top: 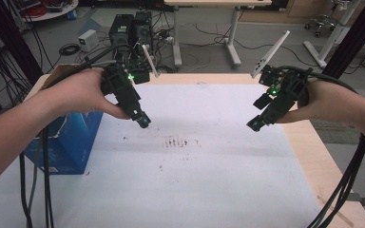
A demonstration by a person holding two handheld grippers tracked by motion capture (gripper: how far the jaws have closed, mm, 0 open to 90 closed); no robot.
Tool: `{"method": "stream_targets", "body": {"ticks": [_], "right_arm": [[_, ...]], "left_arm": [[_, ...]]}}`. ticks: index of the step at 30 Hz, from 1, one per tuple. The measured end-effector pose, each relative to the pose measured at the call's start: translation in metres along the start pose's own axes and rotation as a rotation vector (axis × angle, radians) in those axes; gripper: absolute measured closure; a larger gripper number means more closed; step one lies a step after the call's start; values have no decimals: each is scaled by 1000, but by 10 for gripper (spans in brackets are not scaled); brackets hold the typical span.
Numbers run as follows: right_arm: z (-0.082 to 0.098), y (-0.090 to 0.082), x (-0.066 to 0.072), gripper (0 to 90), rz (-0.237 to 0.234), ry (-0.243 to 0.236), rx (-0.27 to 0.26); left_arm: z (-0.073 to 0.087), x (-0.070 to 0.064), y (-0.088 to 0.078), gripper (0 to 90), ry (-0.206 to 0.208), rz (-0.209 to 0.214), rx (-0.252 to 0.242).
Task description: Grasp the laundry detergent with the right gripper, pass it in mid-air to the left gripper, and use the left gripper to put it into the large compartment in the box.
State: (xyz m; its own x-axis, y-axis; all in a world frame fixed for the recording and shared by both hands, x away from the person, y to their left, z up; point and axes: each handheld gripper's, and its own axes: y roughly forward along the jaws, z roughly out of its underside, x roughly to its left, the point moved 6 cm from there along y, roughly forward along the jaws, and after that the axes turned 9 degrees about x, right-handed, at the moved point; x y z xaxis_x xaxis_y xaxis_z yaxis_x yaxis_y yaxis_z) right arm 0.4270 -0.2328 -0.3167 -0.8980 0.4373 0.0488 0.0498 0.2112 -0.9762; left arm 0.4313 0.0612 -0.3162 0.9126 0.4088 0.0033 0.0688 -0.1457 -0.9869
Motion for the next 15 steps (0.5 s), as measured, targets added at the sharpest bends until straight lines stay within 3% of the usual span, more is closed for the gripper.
{"method": "stream_targets", "body": {"ticks": [15], "right_arm": [[0,0,0,205,-5,-6,-2]], "left_arm": [[6,2,-2,172,-11,-7,-7]]}}
